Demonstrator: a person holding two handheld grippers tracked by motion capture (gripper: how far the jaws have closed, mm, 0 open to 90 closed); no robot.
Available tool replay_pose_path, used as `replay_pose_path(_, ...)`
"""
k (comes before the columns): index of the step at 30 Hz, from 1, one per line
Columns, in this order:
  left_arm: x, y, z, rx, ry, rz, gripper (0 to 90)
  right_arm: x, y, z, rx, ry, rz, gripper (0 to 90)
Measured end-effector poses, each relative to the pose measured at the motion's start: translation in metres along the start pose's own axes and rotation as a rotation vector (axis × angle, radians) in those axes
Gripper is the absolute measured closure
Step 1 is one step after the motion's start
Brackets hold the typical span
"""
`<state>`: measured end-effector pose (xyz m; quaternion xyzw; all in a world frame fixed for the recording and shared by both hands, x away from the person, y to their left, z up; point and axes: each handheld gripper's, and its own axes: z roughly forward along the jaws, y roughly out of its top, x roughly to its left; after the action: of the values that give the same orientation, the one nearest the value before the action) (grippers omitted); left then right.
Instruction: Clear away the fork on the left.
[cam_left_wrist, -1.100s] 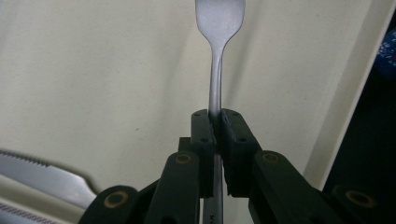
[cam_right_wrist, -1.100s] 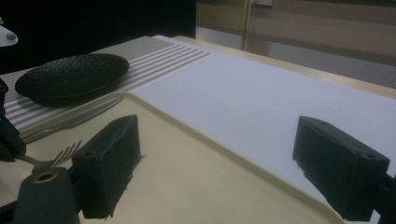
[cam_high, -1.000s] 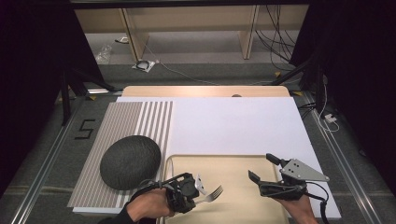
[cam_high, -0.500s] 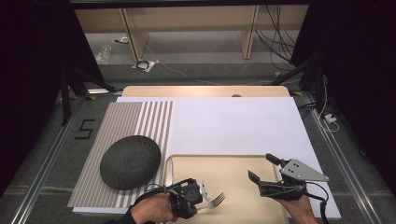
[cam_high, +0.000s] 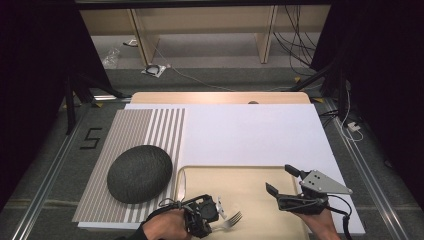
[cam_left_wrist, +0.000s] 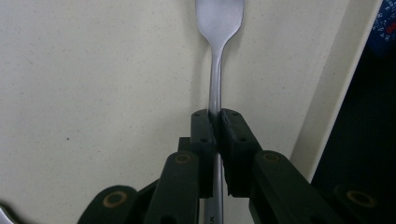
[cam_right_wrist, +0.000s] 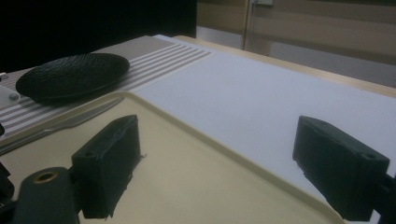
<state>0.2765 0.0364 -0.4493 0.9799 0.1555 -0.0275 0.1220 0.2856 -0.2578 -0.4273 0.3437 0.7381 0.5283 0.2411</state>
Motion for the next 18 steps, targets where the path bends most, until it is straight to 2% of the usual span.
replay_pose_path(4, 0.001, -0.001, -0.001, -0.015, -0.008, 0.004, 79.8, 0.0, 0.0, 0.0, 0.0, 0.0, 0.0, 15.9)
replay_pose_path(6, 0.001, -0.002, -0.005, -0.044, -0.007, 0.008, 75.3, 0.0, 0.0, 0.0, 0.0, 0.0, 0.0, 15.9)
replay_pose_path(10, 0.0, -0.003, -0.011, -0.09, 0.008, 0.029, 75.3, 0.0, 0.0, 0.0, 0.0, 0.0, -0.001, 15.8)
replay_pose_path(15, -0.007, -0.002, -0.01, -0.122, 0.023, 0.078, 84.1, 0.0, 0.0, -0.001, 0.001, 0.001, -0.003, 15.9)
replay_pose_path(18, -0.01, -0.001, -0.009, -0.123, 0.035, 0.097, 88.6, 0.0, 0.0, -0.001, 0.001, 0.0, -0.003, 15.9)
